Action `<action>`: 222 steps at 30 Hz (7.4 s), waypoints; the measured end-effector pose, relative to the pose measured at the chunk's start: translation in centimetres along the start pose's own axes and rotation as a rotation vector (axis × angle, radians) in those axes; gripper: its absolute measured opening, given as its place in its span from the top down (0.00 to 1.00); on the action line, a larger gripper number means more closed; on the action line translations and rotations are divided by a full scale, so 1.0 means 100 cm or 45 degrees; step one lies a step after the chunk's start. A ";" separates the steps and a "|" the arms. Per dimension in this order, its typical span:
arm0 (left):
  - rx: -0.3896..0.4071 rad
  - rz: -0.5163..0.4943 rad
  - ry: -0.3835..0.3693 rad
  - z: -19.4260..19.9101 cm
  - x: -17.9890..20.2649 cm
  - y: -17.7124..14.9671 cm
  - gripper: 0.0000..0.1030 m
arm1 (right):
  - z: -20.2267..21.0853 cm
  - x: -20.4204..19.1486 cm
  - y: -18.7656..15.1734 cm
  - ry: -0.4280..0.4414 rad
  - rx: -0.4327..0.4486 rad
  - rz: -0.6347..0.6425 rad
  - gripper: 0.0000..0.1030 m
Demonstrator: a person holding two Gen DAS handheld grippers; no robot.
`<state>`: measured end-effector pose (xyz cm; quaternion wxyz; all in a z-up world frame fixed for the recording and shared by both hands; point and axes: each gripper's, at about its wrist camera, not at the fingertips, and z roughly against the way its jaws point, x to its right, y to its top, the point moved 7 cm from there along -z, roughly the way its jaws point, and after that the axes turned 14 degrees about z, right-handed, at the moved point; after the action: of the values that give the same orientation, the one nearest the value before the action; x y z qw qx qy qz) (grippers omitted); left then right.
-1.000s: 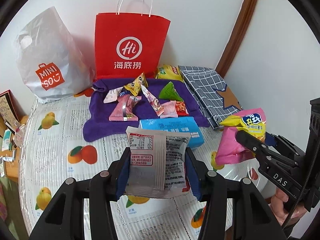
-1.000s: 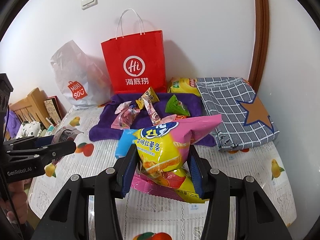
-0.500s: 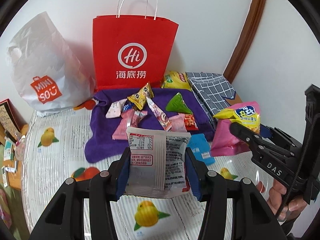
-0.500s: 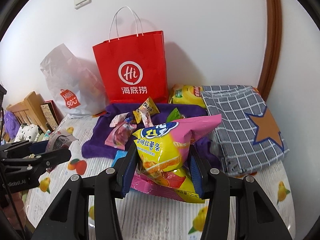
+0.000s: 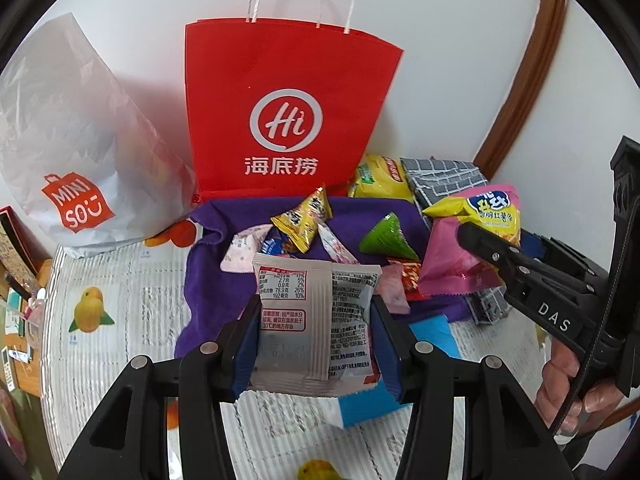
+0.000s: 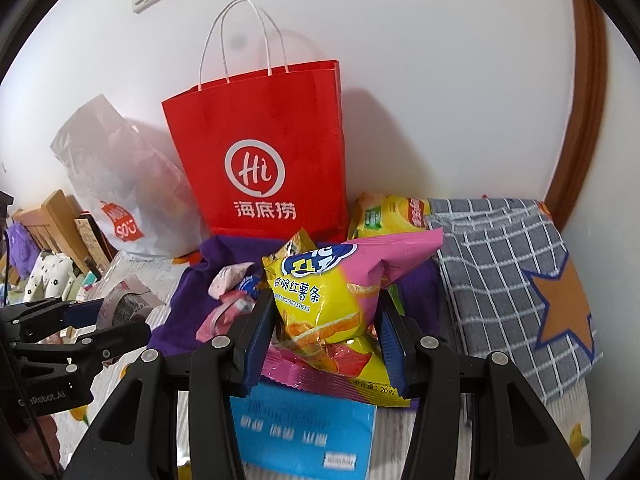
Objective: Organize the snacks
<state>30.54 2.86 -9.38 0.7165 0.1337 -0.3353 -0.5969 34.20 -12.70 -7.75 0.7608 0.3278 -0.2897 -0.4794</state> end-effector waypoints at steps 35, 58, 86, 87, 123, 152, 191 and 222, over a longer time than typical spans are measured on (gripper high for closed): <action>-0.057 0.091 0.042 -0.093 -0.033 0.046 0.53 | -0.089 0.041 -0.011 -0.018 -0.184 0.016 0.52; -0.212 0.073 0.050 -0.128 -0.023 0.023 0.52 | -0.133 0.019 -0.035 0.055 -0.333 0.079 0.52; -0.210 0.075 0.058 -0.139 -0.021 0.022 0.50 | -0.136 0.019 -0.036 0.052 -0.333 0.085 0.50; -0.213 0.069 0.062 -0.140 -0.020 0.021 0.50 | -0.136 0.019 -0.036 0.050 -0.333 0.087 0.50; -0.055 0.028 0.040 -0.083 -0.006 0.037 0.17 | -0.057 0.037 0.002 -0.069 -0.132 -0.054 0.18; 0.074 -0.006 0.032 0.055 0.014 -0.067 0.11 | 0.114 -0.020 -0.066 -0.059 -0.010 -0.034 0.10; 0.394 -0.049 0.101 0.183 0.034 -0.150 0.11 | 0.228 -0.042 -0.136 -0.100 0.164 -0.035 0.03; 0.381 -0.064 0.099 0.182 0.040 -0.158 0.11 | 0.242 -0.038 -0.141 -0.106 0.185 -0.068 0.03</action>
<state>7.01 -1.13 -3.94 0.6858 0.2706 -0.3890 -0.5524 6.90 -19.13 -4.30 0.7093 0.3695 -0.3461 -0.4906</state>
